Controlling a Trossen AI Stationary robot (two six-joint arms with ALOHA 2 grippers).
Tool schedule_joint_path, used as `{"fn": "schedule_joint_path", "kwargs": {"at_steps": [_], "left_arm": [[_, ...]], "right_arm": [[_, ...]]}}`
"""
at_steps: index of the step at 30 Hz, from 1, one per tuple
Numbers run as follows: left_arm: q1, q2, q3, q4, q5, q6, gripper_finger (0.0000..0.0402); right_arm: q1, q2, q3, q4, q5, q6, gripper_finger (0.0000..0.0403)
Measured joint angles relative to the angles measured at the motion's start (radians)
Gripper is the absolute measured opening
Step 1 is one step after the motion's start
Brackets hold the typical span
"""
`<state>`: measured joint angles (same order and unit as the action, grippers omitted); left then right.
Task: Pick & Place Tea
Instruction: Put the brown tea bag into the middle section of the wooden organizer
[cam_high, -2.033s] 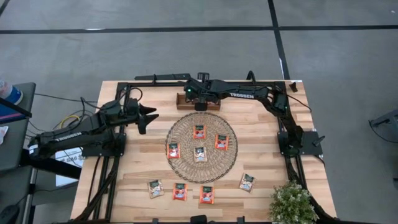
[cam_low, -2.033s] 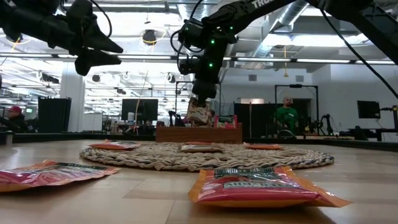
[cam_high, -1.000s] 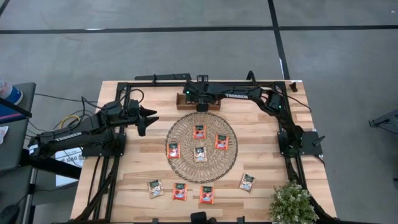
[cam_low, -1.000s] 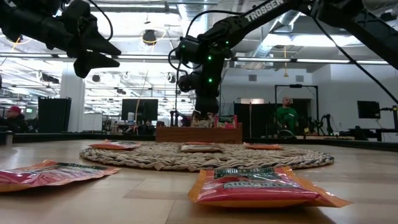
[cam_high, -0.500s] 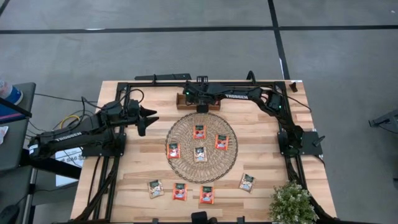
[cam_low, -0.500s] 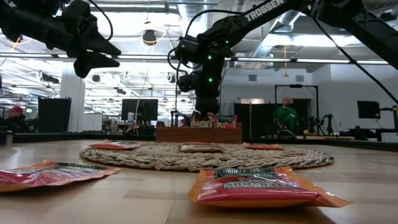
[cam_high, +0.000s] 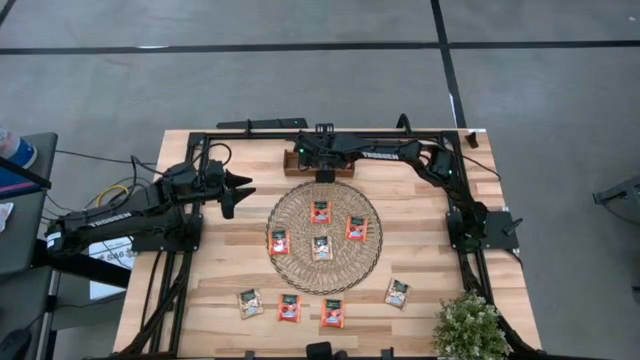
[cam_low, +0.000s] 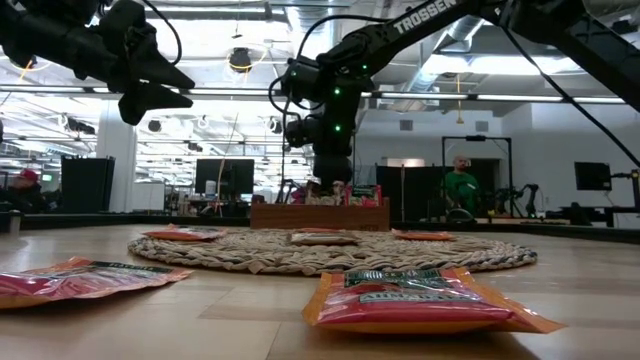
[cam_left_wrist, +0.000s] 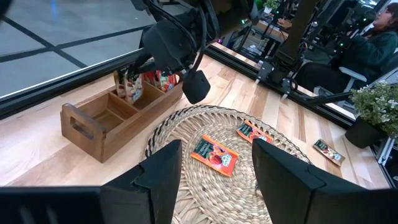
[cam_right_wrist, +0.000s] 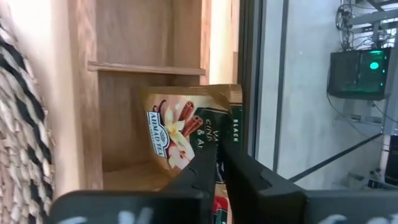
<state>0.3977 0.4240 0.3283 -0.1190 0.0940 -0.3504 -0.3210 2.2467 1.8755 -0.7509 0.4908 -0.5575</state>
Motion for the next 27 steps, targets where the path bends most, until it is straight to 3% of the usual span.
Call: {"fn": "schedule_joint_path", "kwargs": {"at_steps": [11, 14, 18, 21, 27], "left_arm": [[0.000, 0.000, 0.000, 0.001, 0.000, 0.000, 0.0188], [0.000, 0.000, 0.000, 0.000, 0.000, 0.000, 0.0188], [0.000, 0.001, 0.001, -0.003, 0.000, 0.000, 0.0188], [0.000, 0.002, 0.001, -0.010, 0.000, -0.002, 0.0188], [0.000, 0.002, 0.001, -0.025, 0.002, -0.003, 0.0188]], "right_arm": [[0.000, -0.003, 0.002, -0.007, 0.038, -0.021, 0.0068], [0.004, -0.017, 0.057, -0.079, 0.087, -0.039, 0.0068], [0.021, -0.076, 0.168, -0.257, 0.076, 0.026, 0.0068], [0.037, -0.142, 0.198, -0.408, -0.040, 0.092, 0.0069], [0.057, -0.281, 0.201, -0.663, -0.397, 0.206, 0.0069]]}}
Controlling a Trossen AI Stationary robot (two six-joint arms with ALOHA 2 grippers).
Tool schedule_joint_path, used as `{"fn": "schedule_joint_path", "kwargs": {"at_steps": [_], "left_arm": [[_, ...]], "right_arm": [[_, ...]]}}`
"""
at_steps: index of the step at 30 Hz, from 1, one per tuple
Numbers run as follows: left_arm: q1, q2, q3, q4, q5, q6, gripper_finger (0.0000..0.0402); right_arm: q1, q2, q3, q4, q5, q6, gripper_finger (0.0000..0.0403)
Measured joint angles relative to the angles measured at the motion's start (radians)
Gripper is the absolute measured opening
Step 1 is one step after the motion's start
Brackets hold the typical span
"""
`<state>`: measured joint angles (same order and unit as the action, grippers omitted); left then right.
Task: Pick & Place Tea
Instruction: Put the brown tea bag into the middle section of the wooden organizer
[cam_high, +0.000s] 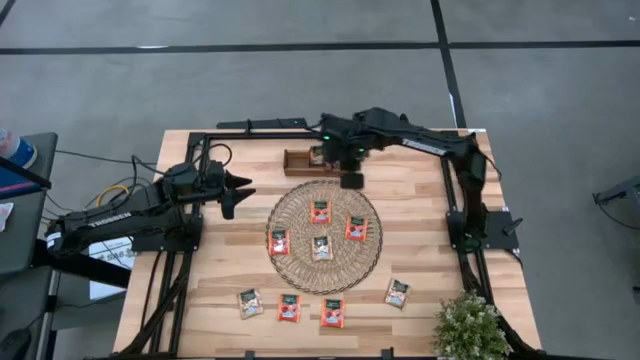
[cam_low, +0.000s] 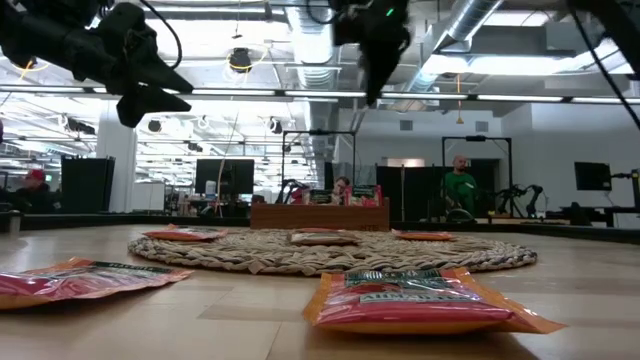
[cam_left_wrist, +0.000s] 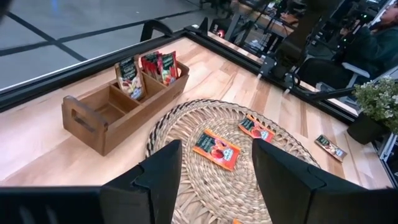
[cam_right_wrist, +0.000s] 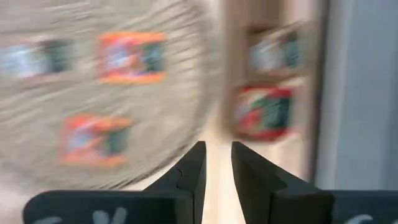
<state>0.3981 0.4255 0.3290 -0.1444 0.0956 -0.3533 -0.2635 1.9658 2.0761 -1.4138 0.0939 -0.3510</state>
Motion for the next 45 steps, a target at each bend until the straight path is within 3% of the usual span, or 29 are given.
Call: {"fn": "schedule_joint_path", "kwargs": {"at_steps": [5, 8, 17, 23, 29, 38, 45], "left_arm": [[0.000, 0.000, 0.000, -0.019, 0.001, -0.017, 0.0188], [0.000, 0.000, 0.000, -0.035, 0.001, -0.022, 0.0188], [0.000, 0.000, 0.000, -0.053, 0.001, -0.034, 0.0188], [0.000, 0.000, 0.000, -0.057, 0.000, -0.049, 0.0188], [0.000, 0.000, 0.000, -0.056, 0.014, -0.073, 0.0188], [0.000, 0.000, 0.000, -0.056, 0.038, -0.094, 0.0188], [0.000, 0.000, 0.000, -0.058, 0.040, -0.108, 0.0188]], "right_arm": [[0.037, -0.089, -0.049, -0.118, -0.241, 0.083, 0.0069], [0.082, -0.153, -0.113, -0.120, -0.330, 0.130, 0.0069], [0.296, -0.335, -0.462, -0.027, -0.341, 0.303, 0.0069], [0.422, -0.445, -0.723, 0.151, -0.414, 0.490, 0.0069], [0.513, -0.497, -0.929, 0.311, -0.403, 0.708, 0.0069], [0.687, -0.503, -1.110, 0.524, -0.401, 0.835, 0.0069], [0.812, -0.463, -1.164, 0.634, -0.384, 0.969, 0.0069]]}}
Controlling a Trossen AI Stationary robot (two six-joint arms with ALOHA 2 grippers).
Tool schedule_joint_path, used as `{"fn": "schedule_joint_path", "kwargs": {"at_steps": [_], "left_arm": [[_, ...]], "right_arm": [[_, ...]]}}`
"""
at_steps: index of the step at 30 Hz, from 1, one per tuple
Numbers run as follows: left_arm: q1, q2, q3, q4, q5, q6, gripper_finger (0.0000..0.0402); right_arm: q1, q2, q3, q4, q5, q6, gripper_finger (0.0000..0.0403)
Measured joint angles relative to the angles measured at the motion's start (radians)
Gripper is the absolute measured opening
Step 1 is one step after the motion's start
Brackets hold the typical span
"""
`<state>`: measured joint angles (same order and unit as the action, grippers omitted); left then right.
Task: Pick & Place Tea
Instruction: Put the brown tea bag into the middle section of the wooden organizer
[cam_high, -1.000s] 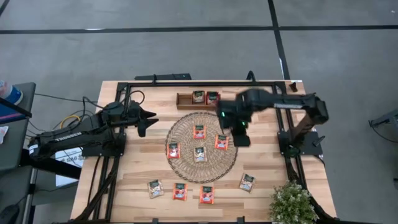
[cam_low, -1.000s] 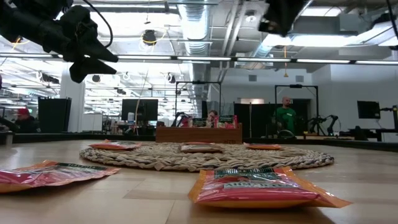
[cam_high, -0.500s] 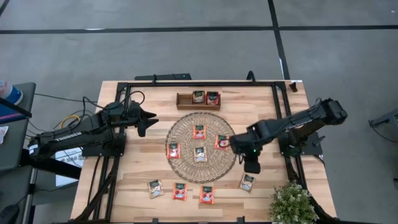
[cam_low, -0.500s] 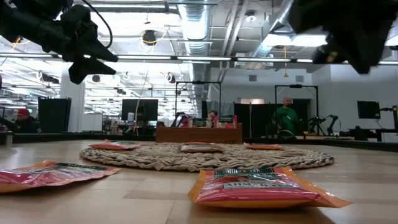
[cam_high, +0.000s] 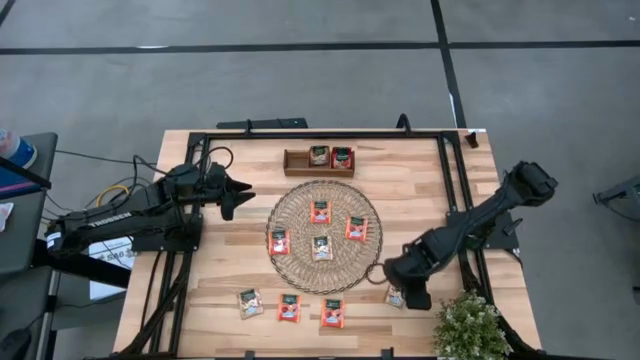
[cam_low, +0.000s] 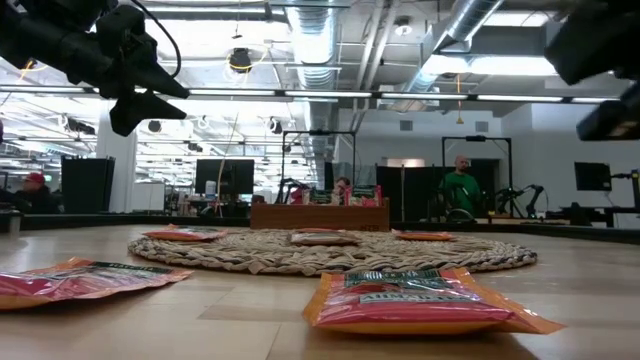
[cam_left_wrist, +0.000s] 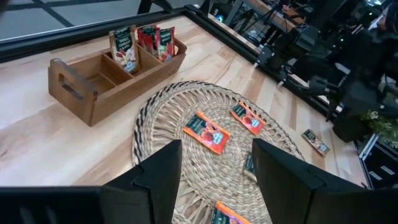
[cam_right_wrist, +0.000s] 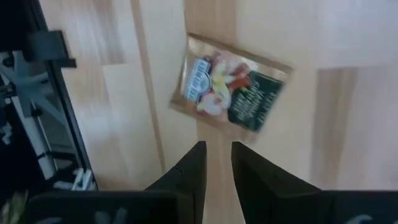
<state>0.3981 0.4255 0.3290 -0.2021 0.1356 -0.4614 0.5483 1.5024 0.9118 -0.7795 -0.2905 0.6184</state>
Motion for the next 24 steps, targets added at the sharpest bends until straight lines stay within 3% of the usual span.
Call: {"fn": "schedule_joint_path", "kwargs": {"at_steps": [7, 15, 24], "left_arm": [[0.000, 0.000, 0.000, -0.007, 0.000, -0.004, 0.0188], [0.000, 0.000, 0.000, -0.010, 0.001, -0.007, 0.0188], [0.000, 0.000, 0.000, -0.046, 0.017, -0.007, 0.0188]], "right_arm": [[0.056, 0.076, -0.002, 0.036, 0.019, 0.026, 0.0069], [0.018, 0.088, -0.001, 0.124, 0.089, 0.063, 0.0071], [-0.014, 0.088, -0.001, 0.127, 0.096, 0.080, 0.0115]]}}
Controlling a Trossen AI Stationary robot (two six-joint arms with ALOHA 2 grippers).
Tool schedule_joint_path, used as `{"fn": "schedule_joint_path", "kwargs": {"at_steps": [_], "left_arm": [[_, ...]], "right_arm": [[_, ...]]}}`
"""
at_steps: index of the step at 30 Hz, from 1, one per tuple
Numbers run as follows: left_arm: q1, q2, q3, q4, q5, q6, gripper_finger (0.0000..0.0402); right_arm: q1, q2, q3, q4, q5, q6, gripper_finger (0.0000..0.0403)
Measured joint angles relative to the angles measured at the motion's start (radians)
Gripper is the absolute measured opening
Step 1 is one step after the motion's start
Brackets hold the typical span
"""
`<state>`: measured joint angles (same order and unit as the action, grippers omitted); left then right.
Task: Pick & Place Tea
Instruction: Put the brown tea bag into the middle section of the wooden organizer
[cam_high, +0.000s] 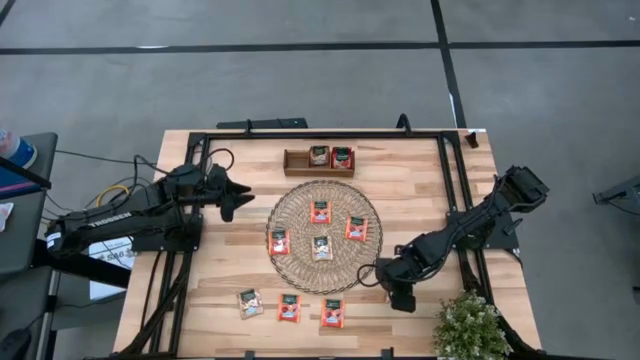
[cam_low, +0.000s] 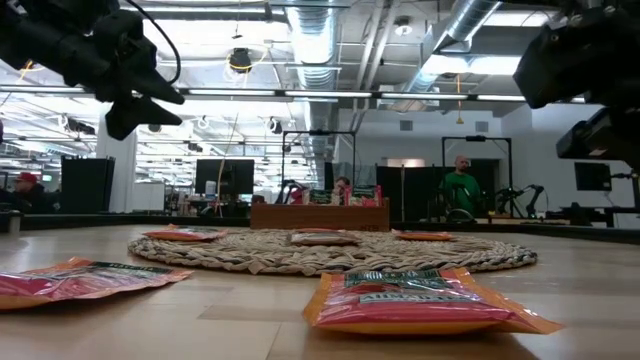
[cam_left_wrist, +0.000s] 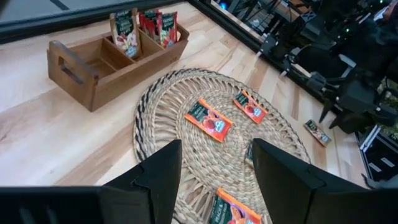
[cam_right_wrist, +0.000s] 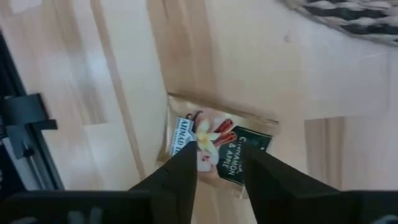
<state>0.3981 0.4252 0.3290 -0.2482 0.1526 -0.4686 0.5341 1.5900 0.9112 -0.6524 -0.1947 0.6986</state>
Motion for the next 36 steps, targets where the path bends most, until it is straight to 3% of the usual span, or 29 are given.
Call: {"fn": "schedule_joint_path", "kwargs": {"at_steps": [10, 15, 20, 36], "left_arm": [[0.000, 0.000, 0.000, -0.013, 0.009, 0.009, 0.0188], [0.000, 0.000, 0.000, -0.012, 0.006, 0.049, 0.0188], [0.000, 0.000, 0.000, -0.006, 0.002, 0.102, 0.0188], [0.000, 0.000, 0.000, 0.026, -0.019, 0.098, 0.0188]], "right_arm": [[0.037, 0.002, 0.000, -0.074, 0.069, 0.051, 0.0178], [0.076, 0.002, -0.005, -0.065, 0.102, 0.088, 0.0174], [0.093, 0.003, -0.093, 0.040, 0.066, 0.166, 0.0161], [0.023, -0.001, -0.148, 0.111, 0.056, 0.159, 0.0152]]}}
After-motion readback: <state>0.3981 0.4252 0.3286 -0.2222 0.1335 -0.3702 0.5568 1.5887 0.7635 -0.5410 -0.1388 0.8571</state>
